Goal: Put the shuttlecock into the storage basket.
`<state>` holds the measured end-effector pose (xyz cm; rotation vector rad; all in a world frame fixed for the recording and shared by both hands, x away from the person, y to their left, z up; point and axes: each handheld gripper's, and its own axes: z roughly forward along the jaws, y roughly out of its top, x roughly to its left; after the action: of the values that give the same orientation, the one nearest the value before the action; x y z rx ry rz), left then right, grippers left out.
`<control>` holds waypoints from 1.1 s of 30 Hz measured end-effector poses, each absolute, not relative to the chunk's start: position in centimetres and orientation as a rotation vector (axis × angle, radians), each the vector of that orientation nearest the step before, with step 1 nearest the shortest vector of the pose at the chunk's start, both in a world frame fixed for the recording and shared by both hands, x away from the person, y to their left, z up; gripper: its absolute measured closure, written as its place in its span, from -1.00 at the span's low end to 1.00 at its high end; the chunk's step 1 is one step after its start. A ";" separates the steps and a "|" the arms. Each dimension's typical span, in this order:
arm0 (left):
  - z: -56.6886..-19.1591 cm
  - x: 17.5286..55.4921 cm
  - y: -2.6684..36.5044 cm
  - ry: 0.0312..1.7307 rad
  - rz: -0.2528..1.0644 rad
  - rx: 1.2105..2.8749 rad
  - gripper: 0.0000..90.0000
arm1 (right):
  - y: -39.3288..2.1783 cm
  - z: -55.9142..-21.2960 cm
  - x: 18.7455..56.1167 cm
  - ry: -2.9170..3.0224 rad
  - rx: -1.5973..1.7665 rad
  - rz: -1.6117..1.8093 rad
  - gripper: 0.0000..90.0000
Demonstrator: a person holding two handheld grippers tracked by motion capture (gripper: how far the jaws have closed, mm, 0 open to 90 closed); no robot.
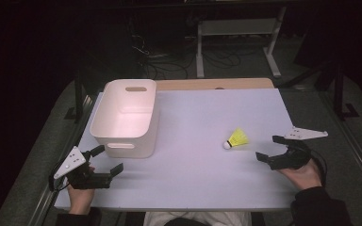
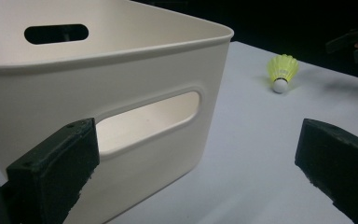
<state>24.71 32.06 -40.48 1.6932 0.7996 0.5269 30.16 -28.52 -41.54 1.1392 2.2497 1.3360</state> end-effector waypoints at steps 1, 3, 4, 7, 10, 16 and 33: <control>-40.5 24.7 32.1 0.800 0.527 1.693 -1.00 | -28.5 -41.5 30.2 2.250 1.139 1.336 -1.00; -40.5 24.7 32.1 0.798 0.526 1.687 -1.00 | -28.5 -41.5 30.1 2.252 1.139 1.339 -1.00; -40.5 24.7 32.1 0.799 0.527 1.688 -1.00 | -28.5 -41.5 30.0 2.253 1.139 1.344 -1.00; -40.5 24.7 32.1 0.799 0.526 1.693 -1.00 | -28.4 -41.5 30.0 2.252 1.134 1.350 -1.00; -40.5 24.7 32.0 0.800 0.524 1.694 -1.00 | -28.4 -41.5 30.0 2.256 1.134 1.352 -1.00; -40.5 24.7 32.0 0.801 0.519 1.701 -1.00 | -28.2 -41.4 30.1 2.269 1.134 1.362 -1.00; -40.6 24.5 32.0 0.806 0.525 1.704 -1.00 | -27.4 -40.9 30.3 2.322 1.107 1.315 -1.00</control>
<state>24.52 32.04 -40.59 1.7042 0.8062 0.5247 30.30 -27.43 -40.91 1.1066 2.3223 1.3150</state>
